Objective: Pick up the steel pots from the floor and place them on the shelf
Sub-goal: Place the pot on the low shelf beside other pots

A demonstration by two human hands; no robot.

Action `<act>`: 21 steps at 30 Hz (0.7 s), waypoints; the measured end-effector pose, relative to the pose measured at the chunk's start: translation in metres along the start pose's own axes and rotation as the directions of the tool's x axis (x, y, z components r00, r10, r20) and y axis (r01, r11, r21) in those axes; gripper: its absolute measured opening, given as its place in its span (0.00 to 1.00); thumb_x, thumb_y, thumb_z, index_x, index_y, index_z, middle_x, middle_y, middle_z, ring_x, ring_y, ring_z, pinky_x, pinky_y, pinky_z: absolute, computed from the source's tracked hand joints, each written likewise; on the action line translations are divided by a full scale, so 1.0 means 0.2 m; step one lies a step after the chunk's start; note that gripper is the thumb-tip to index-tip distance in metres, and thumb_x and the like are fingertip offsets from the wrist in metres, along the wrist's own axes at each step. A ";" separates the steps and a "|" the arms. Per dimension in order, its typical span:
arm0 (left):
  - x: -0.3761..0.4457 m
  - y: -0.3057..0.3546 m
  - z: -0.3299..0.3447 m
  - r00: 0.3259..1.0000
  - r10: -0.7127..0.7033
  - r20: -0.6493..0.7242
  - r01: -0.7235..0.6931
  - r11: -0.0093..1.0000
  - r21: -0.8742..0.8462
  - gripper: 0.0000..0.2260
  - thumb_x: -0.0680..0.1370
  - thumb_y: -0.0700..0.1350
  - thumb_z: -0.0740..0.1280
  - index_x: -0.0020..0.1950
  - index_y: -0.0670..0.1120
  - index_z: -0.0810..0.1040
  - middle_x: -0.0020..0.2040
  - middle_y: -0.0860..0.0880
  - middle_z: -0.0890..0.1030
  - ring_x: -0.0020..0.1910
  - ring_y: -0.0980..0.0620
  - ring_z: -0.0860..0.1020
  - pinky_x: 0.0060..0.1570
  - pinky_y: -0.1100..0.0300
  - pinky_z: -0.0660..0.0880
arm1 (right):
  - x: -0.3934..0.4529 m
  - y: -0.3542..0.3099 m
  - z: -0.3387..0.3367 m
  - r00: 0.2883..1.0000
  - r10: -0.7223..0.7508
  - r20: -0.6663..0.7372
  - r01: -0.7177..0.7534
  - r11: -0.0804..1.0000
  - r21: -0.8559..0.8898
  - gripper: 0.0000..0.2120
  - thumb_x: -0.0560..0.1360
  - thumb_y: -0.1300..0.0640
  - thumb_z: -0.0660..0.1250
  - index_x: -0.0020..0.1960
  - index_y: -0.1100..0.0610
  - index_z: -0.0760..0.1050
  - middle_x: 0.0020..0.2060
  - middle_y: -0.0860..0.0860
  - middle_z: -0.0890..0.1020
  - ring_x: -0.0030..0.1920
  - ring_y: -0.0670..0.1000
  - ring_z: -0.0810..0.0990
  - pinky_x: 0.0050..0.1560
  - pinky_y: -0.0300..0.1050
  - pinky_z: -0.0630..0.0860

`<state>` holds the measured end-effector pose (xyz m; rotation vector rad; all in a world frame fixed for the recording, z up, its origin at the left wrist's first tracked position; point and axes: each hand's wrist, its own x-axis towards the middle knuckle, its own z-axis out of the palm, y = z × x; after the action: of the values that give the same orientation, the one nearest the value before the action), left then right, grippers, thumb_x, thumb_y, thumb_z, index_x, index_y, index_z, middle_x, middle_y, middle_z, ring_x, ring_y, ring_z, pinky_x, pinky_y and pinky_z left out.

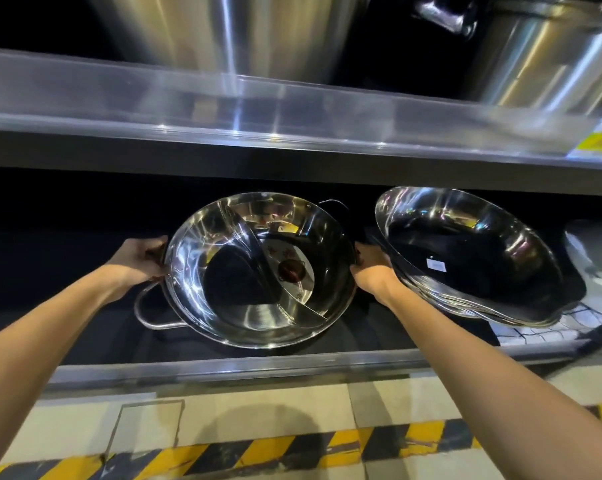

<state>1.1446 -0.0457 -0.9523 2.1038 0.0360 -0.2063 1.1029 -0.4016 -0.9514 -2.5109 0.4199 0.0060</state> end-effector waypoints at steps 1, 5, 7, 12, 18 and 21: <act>0.01 0.00 0.00 1.000 -0.004 0.005 0.004 1.000 0.011 0.15 0.69 0.25 0.67 0.48 0.42 0.78 0.44 0.41 0.77 0.44 0.47 0.74 0.30 0.71 0.76 | 0.01 -0.01 0.01 1.000 0.003 0.005 -0.003 1.000 -0.008 0.18 0.75 0.67 0.60 0.65 0.61 0.70 0.60 0.62 0.77 0.61 0.62 0.75 0.61 0.51 0.73; 0.05 0.03 0.00 1.000 -0.024 -0.010 0.023 1.000 -0.012 0.15 0.68 0.25 0.67 0.46 0.44 0.79 0.41 0.44 0.79 0.42 0.46 0.77 0.47 0.54 0.75 | 0.04 -0.05 0.07 1.000 0.015 -0.007 -0.015 0.999 0.043 0.17 0.75 0.69 0.59 0.64 0.64 0.71 0.61 0.63 0.76 0.63 0.63 0.74 0.63 0.53 0.72; 0.08 0.03 -0.01 1.000 -0.026 -0.016 0.026 0.999 -0.036 0.19 0.68 0.24 0.67 0.56 0.37 0.77 0.43 0.45 0.80 0.48 0.44 0.77 0.54 0.49 0.73 | 0.07 -0.06 0.09 0.999 0.035 -0.015 -0.033 0.992 0.118 0.15 0.75 0.70 0.59 0.61 0.65 0.72 0.59 0.63 0.77 0.61 0.63 0.74 0.63 0.53 0.73; 0.15 0.04 -0.01 0.998 -0.059 0.016 0.059 0.998 -0.027 0.21 0.69 0.25 0.66 0.61 0.37 0.74 0.55 0.42 0.79 0.60 0.39 0.75 0.55 0.53 0.73 | 0.13 -0.05 0.11 0.998 0.040 -0.047 -0.029 0.977 0.210 0.12 0.74 0.71 0.57 0.52 0.66 0.76 0.52 0.63 0.80 0.57 0.63 0.77 0.57 0.53 0.74; 0.18 -0.03 0.01 0.989 -0.127 0.073 0.125 0.992 0.031 0.31 0.76 0.32 0.60 0.75 0.45 0.50 0.58 0.40 0.78 0.42 0.50 0.78 0.41 0.58 0.77 | 0.13 -0.02 0.14 0.991 0.100 0.090 -0.119 0.964 0.239 0.24 0.81 0.61 0.51 0.75 0.50 0.54 0.63 0.61 0.73 0.53 0.61 0.78 0.41 0.51 0.80; 0.16 -0.02 0.02 0.984 -0.163 0.076 0.158 0.985 0.077 0.30 0.78 0.35 0.58 0.75 0.49 0.47 0.42 0.47 0.79 0.36 0.49 0.77 0.27 0.65 0.79 | 0.12 -0.01 0.13 0.983 0.135 0.122 -0.160 0.962 0.220 0.24 0.82 0.56 0.49 0.75 0.45 0.48 0.57 0.64 0.77 0.36 0.54 0.76 0.28 0.42 0.73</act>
<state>1.1753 -0.0488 -0.9638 2.1616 0.1517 -0.3963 1.1280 -0.3916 -0.9746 -2.2358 0.5318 0.1406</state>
